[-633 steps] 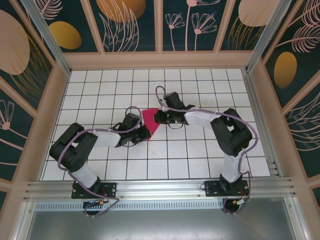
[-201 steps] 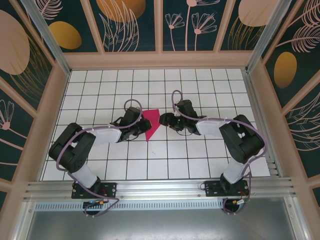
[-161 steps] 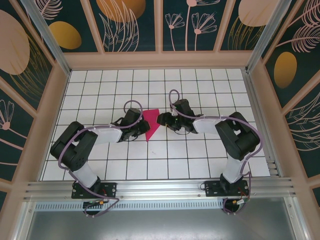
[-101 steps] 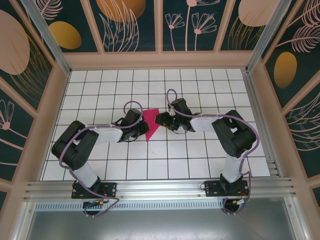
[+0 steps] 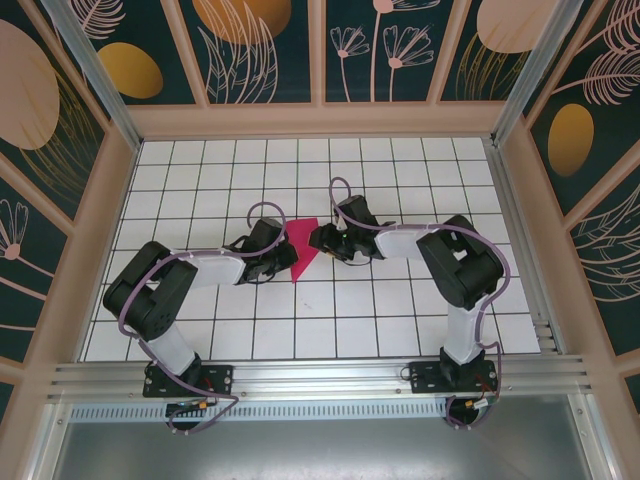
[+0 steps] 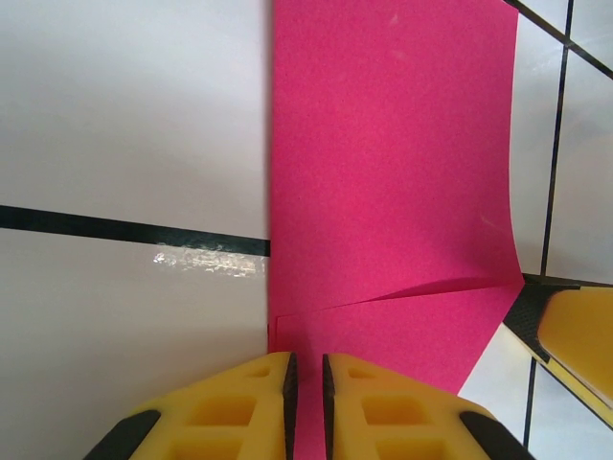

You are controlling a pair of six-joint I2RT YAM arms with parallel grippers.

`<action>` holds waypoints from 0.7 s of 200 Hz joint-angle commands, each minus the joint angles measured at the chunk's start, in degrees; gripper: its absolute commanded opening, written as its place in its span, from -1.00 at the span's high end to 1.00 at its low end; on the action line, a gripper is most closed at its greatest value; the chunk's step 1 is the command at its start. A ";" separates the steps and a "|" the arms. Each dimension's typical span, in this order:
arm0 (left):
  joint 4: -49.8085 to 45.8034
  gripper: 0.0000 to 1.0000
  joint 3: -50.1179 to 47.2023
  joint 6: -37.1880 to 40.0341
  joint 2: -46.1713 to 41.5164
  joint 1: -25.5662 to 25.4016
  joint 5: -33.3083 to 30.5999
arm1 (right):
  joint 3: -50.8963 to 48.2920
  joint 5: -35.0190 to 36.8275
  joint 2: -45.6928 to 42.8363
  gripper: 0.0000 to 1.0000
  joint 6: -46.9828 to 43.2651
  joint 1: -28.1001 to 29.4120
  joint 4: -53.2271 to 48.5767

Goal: Fold a paper plane with a square sheet of paper (pick it up from the middle)
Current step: Fourth fold the wing at the center of the table.

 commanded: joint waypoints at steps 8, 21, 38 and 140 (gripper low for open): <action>-1.38 0.63 0.47 1.02 0.55 0.12 -0.76 | 1.27 -0.43 1.70 0.04 0.64 0.56 0.24; -1.35 0.63 0.50 1.16 0.54 0.12 -0.73 | 1.35 -0.79 1.59 0.06 0.69 0.53 0.94; -1.34 0.63 0.47 1.12 0.55 0.12 -0.58 | 1.15 -1.65 1.55 0.10 0.81 0.50 2.17; -1.69 0.63 0.30 1.46 -0.05 0.12 -0.90 | 0.60 -6.58 2.11 0.25 3.31 0.48 5.68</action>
